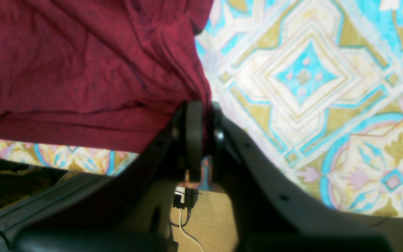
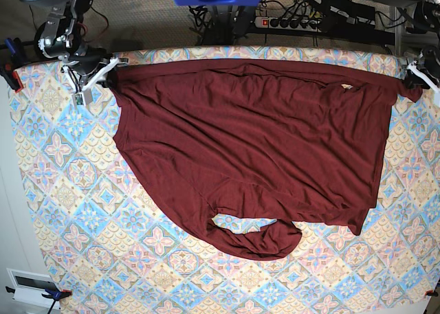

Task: Layout the t-shirt on the table in an organized manner, then fold the t-shirt properly
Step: 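Hold the shirt edge taut between both grippers, laying it flat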

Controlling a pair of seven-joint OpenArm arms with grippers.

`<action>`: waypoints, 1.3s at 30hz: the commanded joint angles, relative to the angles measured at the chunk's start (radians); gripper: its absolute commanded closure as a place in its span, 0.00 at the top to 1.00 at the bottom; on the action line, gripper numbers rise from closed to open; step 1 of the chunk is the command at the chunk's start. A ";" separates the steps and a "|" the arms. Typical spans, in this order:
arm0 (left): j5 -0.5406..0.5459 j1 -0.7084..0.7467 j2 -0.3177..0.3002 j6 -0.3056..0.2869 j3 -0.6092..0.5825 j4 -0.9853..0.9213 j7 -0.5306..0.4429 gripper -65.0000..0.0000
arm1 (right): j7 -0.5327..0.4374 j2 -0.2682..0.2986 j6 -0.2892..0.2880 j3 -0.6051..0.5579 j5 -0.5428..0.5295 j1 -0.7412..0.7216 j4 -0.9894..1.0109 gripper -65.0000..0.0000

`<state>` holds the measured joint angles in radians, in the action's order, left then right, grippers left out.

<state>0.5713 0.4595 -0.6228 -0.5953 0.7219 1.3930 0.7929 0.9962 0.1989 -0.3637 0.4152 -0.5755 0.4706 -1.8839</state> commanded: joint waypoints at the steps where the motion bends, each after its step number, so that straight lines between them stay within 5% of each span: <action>1: -0.015 -0.003 -0.026 0.001 0.008 0.009 -0.017 0.42 | -0.015 0.010 -0.004 0.006 -0.010 -0.002 -0.015 0.00; 10: -0.130 -0.110 0.022 0.001 -0.077 -0.129 -0.056 0.38 | -0.015 -0.002 -0.004 0.004 -0.011 -0.002 -0.016 0.00; 15: -0.129 -0.117 0.031 -0.001 -0.069 -0.109 -0.092 0.00 | -0.015 -0.002 -0.004 0.004 -0.011 -0.002 -0.018 0.00; 27: 0.126 0.045 0.028 -0.001 0.161 0.141 -0.091 0.00 | -0.015 -0.003 -0.004 0.004 -0.011 -0.005 -0.016 0.00; 32: 0.089 -0.008 0.034 0.007 0.158 0.138 -0.080 0.06 | -0.013 -0.003 -0.004 0.004 -0.011 -0.017 -0.015 0.00; 39: -0.006 -0.144 0.048 0.005 0.160 0.013 0.032 0.53 | -0.009 -0.003 -0.004 0.003 -0.011 -0.020 -0.018 0.00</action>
<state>0.5587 0.3073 -0.5499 -0.5926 0.8692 1.3949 0.8307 1.0035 0.1841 -0.3634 0.4137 -0.5747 0.4515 -1.8839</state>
